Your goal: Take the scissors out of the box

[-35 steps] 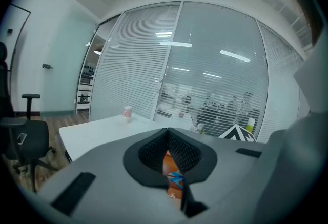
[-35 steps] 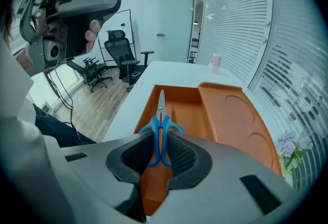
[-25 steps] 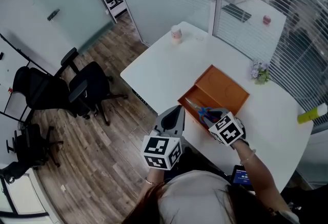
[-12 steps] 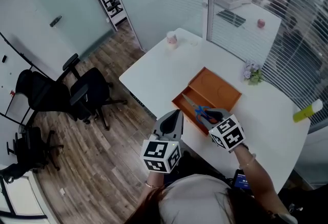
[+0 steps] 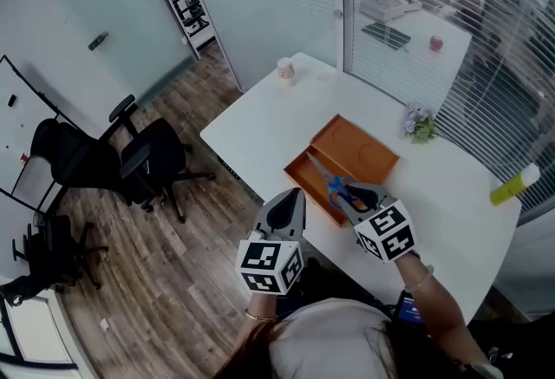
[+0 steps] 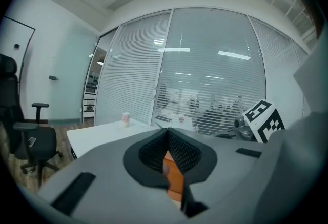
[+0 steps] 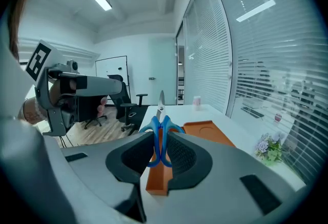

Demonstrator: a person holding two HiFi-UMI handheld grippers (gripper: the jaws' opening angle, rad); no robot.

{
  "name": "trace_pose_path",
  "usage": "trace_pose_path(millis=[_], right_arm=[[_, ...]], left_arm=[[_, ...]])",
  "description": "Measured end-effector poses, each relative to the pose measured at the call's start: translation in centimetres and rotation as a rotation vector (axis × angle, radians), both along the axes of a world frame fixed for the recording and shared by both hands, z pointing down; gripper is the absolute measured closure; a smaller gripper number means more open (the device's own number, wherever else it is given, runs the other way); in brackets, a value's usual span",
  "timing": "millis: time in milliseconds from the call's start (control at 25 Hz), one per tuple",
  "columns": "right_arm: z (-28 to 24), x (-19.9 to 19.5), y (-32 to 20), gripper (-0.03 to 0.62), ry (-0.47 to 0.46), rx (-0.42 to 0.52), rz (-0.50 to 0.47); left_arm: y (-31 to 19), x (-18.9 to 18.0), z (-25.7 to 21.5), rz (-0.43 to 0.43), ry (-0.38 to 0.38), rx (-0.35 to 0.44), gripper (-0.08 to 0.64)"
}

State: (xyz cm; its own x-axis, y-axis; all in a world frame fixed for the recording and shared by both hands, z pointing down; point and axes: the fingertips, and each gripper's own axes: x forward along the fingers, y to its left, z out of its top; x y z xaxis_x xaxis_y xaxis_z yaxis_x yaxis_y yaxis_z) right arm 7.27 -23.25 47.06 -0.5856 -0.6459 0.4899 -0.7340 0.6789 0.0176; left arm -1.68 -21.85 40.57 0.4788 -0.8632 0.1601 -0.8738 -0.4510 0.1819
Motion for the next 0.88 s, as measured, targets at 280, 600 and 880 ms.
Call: trace_pose_path(millis=[280,600,880], right_arm=[[-2.0,0.7,1.5,0.483,-0.029,0.052,-0.012],[-3.5,1.8,3.0,0.483,-0.063,0.09,-0.009],[-4.6,2.0,3.9,0.483,-0.08,0.116,0.003]], left_arm=[[1.6,0.7,-0.6,-0.027,-0.007,0.016,0.541],[3.4,1.7,-1.2,-0.044,-0.024,0.029,0.541],[4.1,2.0,-1.7,-0.031,-0.032,0.038,0.541]])
